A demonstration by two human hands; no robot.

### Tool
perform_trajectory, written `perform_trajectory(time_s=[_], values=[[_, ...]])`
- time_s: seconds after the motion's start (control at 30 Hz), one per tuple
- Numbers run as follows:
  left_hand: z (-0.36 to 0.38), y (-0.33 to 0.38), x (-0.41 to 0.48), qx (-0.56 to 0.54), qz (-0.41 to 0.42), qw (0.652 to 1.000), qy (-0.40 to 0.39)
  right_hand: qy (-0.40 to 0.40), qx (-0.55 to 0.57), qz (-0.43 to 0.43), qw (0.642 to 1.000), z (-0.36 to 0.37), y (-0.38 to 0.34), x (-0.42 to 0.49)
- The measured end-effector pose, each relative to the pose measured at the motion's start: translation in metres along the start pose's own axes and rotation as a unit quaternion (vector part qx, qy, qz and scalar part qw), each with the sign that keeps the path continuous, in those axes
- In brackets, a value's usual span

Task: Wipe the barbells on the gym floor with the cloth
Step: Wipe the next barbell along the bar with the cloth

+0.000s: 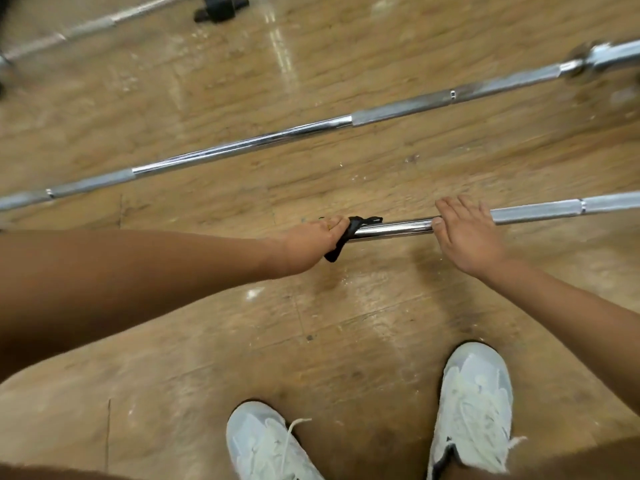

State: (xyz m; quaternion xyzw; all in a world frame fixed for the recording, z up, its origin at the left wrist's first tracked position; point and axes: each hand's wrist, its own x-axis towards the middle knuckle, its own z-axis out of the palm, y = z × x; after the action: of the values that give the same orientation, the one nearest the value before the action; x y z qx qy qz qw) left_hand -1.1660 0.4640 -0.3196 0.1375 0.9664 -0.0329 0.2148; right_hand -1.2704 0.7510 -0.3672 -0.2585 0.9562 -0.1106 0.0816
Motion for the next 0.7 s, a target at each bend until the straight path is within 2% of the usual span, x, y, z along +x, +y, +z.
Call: perform_trajectory(time_s=[0.13,0.2,0.33,0.47,0.57,0.67,0.7], values=[[-0.009,-0.012,0.008,-0.029,0.021,0.999,-0.039,-0.002,0.005,0.009,1.0,-0.002,-0.002,0.005],[-0.006,-0.017,0.005,-0.065,0.028,0.997,-0.025,-0.001,0.004,0.008,1.0,-0.003,-0.002,0.007],[0.019,-0.013,-0.003,-0.134,0.008,0.987,0.084,0.005,0.0,0.004,1.0,-0.002,-0.001,0.011],[0.051,0.002,0.002,-0.097,-0.011,0.97,0.222,0.03,-0.017,0.009,0.999,0.007,0.0,0.01],[0.063,0.019,0.007,-0.088,-0.052,0.958,0.267,0.034,-0.044,-0.016,0.998,0.006,-0.003,0.004],[0.069,0.018,0.01,-0.074,-0.047,0.955,0.284,0.025,-0.077,-0.126,0.989,0.016,-0.023,-0.009],[0.069,0.015,0.01,-0.076,-0.047,0.955,0.282,0.024,-0.065,-0.137,0.988,0.021,-0.03,-0.012]])
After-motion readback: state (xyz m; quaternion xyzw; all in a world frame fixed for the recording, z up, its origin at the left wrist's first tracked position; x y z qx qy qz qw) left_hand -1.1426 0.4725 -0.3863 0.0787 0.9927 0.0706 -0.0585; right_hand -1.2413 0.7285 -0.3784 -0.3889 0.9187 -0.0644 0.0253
